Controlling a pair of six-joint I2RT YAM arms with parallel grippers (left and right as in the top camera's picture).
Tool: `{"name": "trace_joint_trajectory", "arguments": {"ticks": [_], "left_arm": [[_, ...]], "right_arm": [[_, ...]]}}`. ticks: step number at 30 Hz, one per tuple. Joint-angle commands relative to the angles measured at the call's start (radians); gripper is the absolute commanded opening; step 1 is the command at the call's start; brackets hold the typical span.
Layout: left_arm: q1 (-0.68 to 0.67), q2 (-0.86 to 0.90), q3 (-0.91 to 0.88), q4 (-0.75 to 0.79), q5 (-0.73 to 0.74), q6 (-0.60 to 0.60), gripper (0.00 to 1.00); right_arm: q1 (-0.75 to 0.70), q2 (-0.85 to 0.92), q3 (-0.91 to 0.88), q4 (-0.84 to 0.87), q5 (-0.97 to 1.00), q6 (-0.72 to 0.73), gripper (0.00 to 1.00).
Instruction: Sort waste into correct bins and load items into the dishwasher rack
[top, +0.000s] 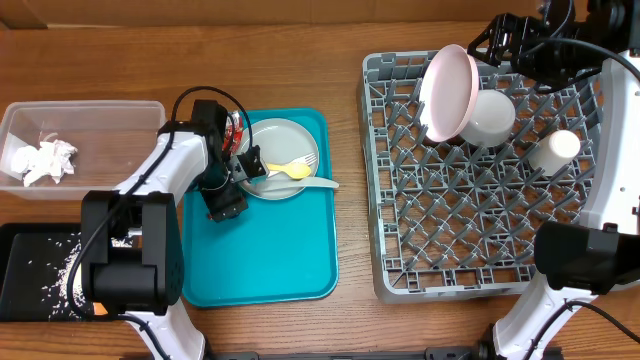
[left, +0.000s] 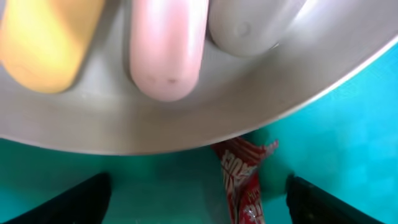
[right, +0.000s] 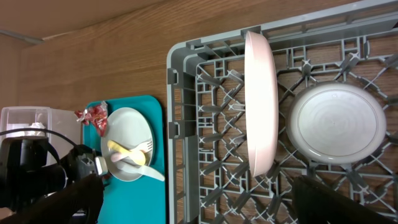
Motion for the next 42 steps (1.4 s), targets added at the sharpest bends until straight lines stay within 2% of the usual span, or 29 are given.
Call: {"name": "trace_joint_trajectory", "arguments": {"ticks": [1,7,12,14,15,21,31,36,42], "left_arm": [[-0.002,-0.018,-0.045,0.032,0.023,0.018,0.84],[-0.002,-0.018,-0.048,0.035,-0.021,-0.023,0.66],[-0.002,-0.018,-0.048,0.028,-0.081,-0.045,0.28],[-0.002,-0.018,-0.045,0.028,-0.08,-0.067,0.07],[-0.003,-0.018,-0.041,0.027,-0.08,-0.081,0.04],[-0.003,-0.019,0.045,-0.025,-0.02,-0.253,0.04],[-0.002,-0.019,0.406,-0.358,0.29,-0.27,0.04],[0.008,-0.019,0.59,-0.374,0.258,-0.351,0.04],[0.086,-0.019,0.625,-0.248,0.151,-0.463,0.04]], "right_arm": [[-0.002,-0.006,0.021,0.006,0.003,-0.008,1.0],[-0.002,-0.002,0.021,0.006,0.004,-0.008,1.0],[-0.002,0.001,0.021,0.006,0.004,-0.008,1.0],[-0.002,0.001,0.021,0.006,0.004,-0.008,1.0],[-0.002,0.001,0.021,0.006,0.004,-0.008,1.0],[-0.002,0.004,0.02,0.006,0.004,-0.008,1.0],[-0.003,0.004,0.02,0.006,0.004,-0.008,1.0],[-0.003,0.004,0.02,0.006,0.004,-0.008,1.0],[-0.003,0.004,0.02,0.006,0.004,-0.008,1.0]]}}
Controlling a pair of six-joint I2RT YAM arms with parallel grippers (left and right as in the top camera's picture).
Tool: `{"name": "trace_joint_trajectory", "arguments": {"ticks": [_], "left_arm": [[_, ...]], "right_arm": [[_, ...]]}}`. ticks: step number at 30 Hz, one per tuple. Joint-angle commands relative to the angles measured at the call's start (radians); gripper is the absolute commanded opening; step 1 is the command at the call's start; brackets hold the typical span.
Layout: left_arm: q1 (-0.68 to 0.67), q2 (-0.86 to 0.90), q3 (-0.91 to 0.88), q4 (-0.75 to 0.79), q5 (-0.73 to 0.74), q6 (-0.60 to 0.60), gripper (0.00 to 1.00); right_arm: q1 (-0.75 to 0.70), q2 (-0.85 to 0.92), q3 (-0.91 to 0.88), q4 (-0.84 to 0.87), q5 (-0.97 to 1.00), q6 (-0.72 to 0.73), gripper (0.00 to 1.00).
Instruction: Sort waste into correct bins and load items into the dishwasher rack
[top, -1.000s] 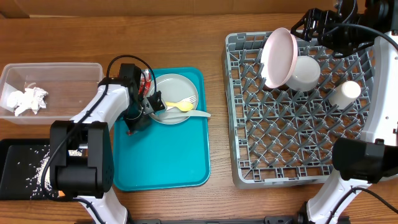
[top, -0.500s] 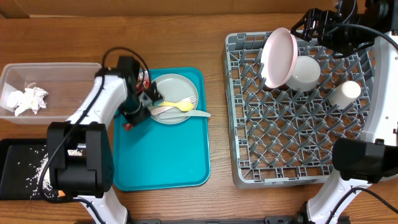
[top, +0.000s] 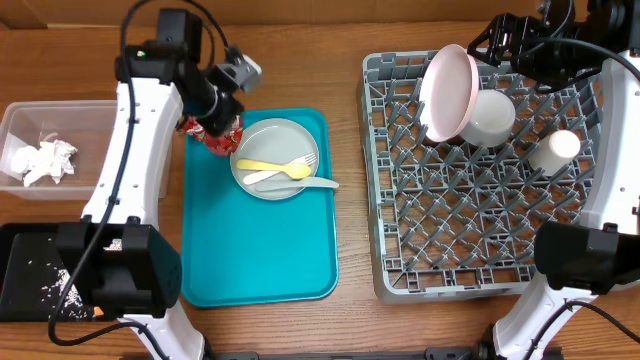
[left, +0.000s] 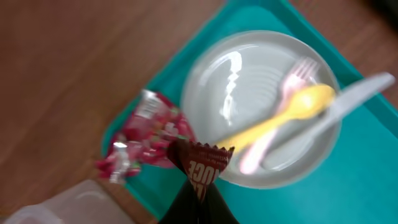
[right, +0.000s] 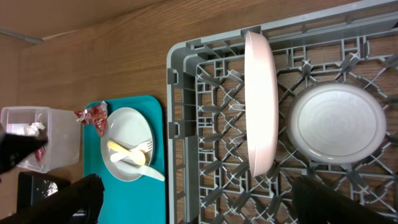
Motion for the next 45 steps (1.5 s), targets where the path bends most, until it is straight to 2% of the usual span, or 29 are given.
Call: {"name": "trace_joint_trajectory", "arguments": {"ticks": [1,8,10,12,14,15,16,21,24,27,28,29,30,31,33,36,37,40,42,43,45], "left_arm": [[0.085,-0.004,0.021,0.051,-0.063,-0.117,0.04],[0.289,-0.004,0.021,0.115,-0.058,-0.206,0.04],[0.363,-0.004,0.021,0.124,-0.046,-0.269,0.09],[0.411,-0.004,0.019,0.121,-0.029,-0.31,0.27],[0.449,-0.004,0.019,0.116,-0.017,-0.353,0.53],[0.462,-0.004,0.019,0.114,-0.017,-0.363,0.86],[0.469,-0.004,0.019,0.113,-0.016,-0.364,1.0],[0.472,-0.004,0.019,0.097,0.033,-0.364,1.0],[0.459,-0.004,0.019,0.086,0.169,-0.392,1.0],[0.428,-0.004,0.019,0.048,0.386,-0.434,0.99],[0.415,-0.004,0.019,0.041,0.427,-0.433,0.9],[0.399,-0.004,0.019,0.037,0.455,-0.434,0.76],[0.378,-0.004,0.019,0.034,0.467,-0.434,0.71],[0.35,-0.004,0.019,0.03,0.465,-0.434,0.72],[0.296,-0.004,0.019,0.027,0.445,-0.435,1.0],[0.207,-0.004,0.019,0.042,0.365,-0.449,0.99],[0.18,-0.004,0.019,0.054,0.315,-0.488,1.0],[0.085,0.003,0.019,0.104,0.068,-0.863,1.0],[0.038,0.01,0.019,0.142,0.039,-1.043,1.0],[0.017,0.011,0.019,0.151,0.039,-1.108,1.0],[-0.013,0.013,0.019,0.153,0.024,-1.122,1.0]], "right_arm": [[-0.003,0.004,0.02,0.006,0.004,-0.007,1.0],[-0.003,0.004,0.02,0.006,0.004,-0.007,1.0],[-0.003,0.004,0.02,0.006,0.004,-0.007,1.0],[-0.003,0.004,0.02,0.006,0.004,-0.007,1.0],[-0.003,0.004,0.02,0.006,0.004,-0.007,1.0],[-0.003,0.004,0.02,0.006,0.004,-0.007,1.0],[-0.003,0.004,0.02,0.006,0.004,-0.007,1.0],[-0.003,0.004,0.02,0.006,0.004,-0.007,1.0],[-0.003,0.004,0.02,0.006,0.004,-0.007,1.0],[-0.003,0.004,0.02,0.006,0.004,-0.007,1.0],[-0.003,0.004,0.02,0.006,0.004,-0.007,1.0],[-0.003,0.004,0.02,0.006,0.004,-0.007,1.0],[-0.003,0.004,0.02,0.006,0.004,-0.007,1.0],[-0.003,0.004,0.02,0.006,0.004,-0.007,1.0],[-0.003,0.004,0.02,0.006,0.004,-0.007,1.0],[-0.003,0.004,0.02,0.006,0.004,-0.007,1.0],[-0.003,0.004,0.02,0.006,0.004,-0.007,1.0],[-0.003,0.004,0.02,0.006,0.004,-0.007,1.0],[-0.003,0.004,0.02,0.006,0.004,-0.007,1.0],[-0.003,0.004,0.02,0.006,0.004,-0.007,1.0],[-0.003,0.004,0.02,0.006,0.004,-0.007,1.0]]}}
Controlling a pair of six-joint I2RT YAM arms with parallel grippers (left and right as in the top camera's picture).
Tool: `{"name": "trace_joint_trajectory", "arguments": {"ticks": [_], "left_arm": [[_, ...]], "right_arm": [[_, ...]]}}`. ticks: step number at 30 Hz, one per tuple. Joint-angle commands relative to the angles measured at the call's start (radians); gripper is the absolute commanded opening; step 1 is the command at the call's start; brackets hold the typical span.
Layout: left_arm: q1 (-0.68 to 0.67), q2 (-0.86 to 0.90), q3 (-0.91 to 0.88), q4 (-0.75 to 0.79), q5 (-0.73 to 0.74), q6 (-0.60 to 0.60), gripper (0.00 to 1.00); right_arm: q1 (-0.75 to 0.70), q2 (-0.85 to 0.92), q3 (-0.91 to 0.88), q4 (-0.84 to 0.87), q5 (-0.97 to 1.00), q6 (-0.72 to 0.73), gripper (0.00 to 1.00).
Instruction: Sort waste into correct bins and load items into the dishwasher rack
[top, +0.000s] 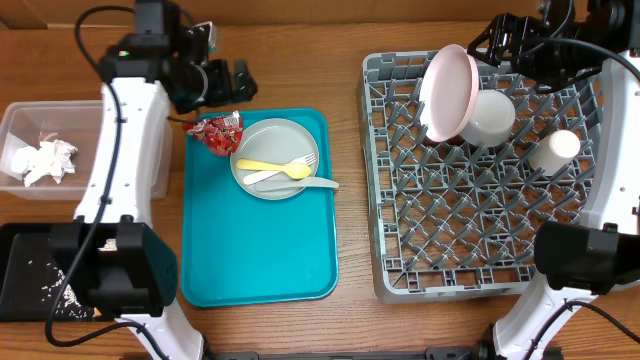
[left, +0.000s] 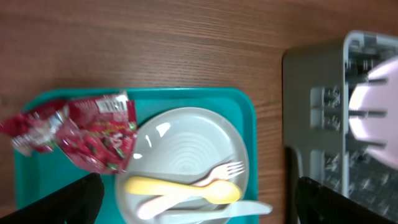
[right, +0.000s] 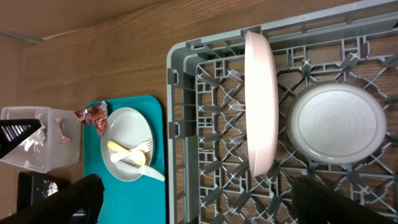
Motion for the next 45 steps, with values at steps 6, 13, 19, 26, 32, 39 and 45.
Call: {"name": "trace_joint_trajectory", "arguments": {"ticks": [6,13,19,26,32,39,45], "left_arm": [[-0.078,0.048,0.018,-0.045,-0.273,-0.74,1.0],[-0.078,0.138,0.018,-0.064,-0.213,-0.967,1.0],[-0.05,0.185,0.018,-0.054,-0.241,-1.112,1.0],[0.006,0.248,0.018,-0.05,-0.248,-1.175,1.0],[0.02,0.304,0.018,-0.041,-0.241,-1.174,1.0],[0.01,0.329,0.018,0.001,-0.257,-1.153,1.0],[0.01,0.374,0.018,-0.01,-0.247,-1.152,0.95]], "right_arm": [[-0.003,0.004,0.02,0.006,0.004,-0.008,1.0],[-0.003,0.004,0.02,0.005,0.004,-0.008,1.0],[-0.003,0.004,0.02,0.006,0.004,-0.008,1.0],[-0.003,0.004,0.02,0.006,0.004,-0.008,1.0],[-0.003,0.004,0.02,0.006,0.004,-0.008,1.0],[-0.003,0.004,0.02,0.006,0.004,-0.008,1.0],[-0.003,0.004,0.02,0.006,0.004,-0.008,1.0]]}}
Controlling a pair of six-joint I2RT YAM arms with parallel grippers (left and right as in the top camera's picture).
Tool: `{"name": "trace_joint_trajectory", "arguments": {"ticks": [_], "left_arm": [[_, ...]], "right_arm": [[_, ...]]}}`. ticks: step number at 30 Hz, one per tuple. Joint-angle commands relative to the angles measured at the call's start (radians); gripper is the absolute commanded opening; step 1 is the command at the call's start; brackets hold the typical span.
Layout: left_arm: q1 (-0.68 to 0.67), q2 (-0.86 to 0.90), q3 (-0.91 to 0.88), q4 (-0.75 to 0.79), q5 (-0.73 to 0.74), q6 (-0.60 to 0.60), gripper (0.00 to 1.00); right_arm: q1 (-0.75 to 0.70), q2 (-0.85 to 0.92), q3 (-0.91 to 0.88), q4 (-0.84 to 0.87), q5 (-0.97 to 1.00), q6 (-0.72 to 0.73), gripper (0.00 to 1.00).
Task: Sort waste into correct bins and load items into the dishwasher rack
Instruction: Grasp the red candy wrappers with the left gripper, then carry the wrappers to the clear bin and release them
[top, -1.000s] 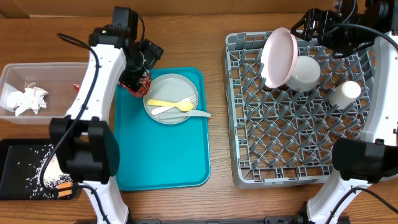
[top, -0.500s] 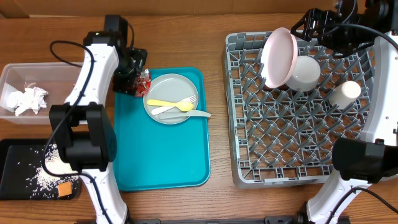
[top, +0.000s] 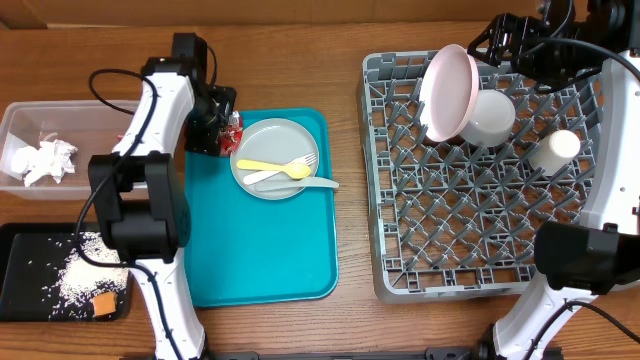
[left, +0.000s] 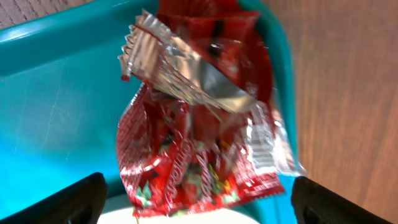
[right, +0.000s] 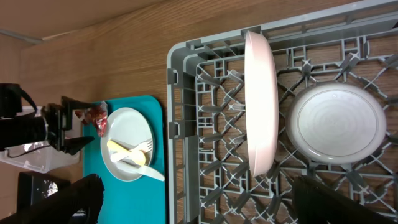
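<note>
A crumpled red wrapper (left: 199, 149) lies in the far-left corner of the teal tray (top: 260, 250). My left gripper (left: 199, 202) hangs low and close over it, open, with one finger on each side of the wrapper's near end. In the overhead view the left gripper (top: 216, 125) covers most of the wrapper (top: 234, 127). Beside it a grey plate (top: 275, 158) carries a yellow spoon, a pink fork and a white knife. My right gripper (top: 497, 40) is open, high over the far edge of the grey rack (top: 480, 230).
The rack holds a pink plate (top: 447, 90) on edge, a white bowl (top: 490, 115) and a white cup (top: 553, 150). A clear bin (top: 90, 115) with crumpled paper stands at far left. In front of it is a black bin (top: 30, 240) with crumbs.
My left gripper was open, high behind the tray, looking down on wrapper and plate. Now it is low and close over the red wrapper, still open. The right arm has not moved.
First my left gripper was open, low at the plate's edge, with a wrapper between its fingers. Then it was shut on a dark wrapper, lifted over the tray. Later it was open and empty behind the tray. Now it is down at the remaining red wrapper.
</note>
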Motion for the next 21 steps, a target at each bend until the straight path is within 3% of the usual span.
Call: {"name": "trace_joint_trajectory", "arguments": {"ticks": [1,6,9,12,17,20,21], "left_arm": [[-0.009,0.052,0.015,-0.005,0.001,-0.006,0.95],[-0.009,0.058,0.015,-0.006,0.02,-0.006,0.94],[-0.009,0.058,0.015,-0.006,0.019,-0.006,0.85],[-0.008,0.058,0.015,-0.006,0.02,-0.005,0.7],[-0.008,0.058,0.018,-0.005,0.019,0.035,0.61],[-0.008,0.051,0.019,-0.004,0.02,0.04,0.47],[-0.008,0.047,0.02,-0.004,0.02,0.042,0.35]], "right_arm": [[-0.003,0.004,0.02,0.006,0.004,-0.008,1.0],[-0.003,0.004,0.02,0.006,0.004,-0.008,1.0],[-0.003,0.004,0.02,0.006,0.004,-0.008,1.0],[-0.003,0.004,0.02,0.006,0.004,-0.008,1.0],[-0.003,0.004,0.02,0.006,0.004,-0.008,1.0],[-0.003,0.004,0.02,0.006,0.004,-0.008,1.0],[-0.003,0.004,0.02,0.006,0.004,-0.008,1.0]]}}
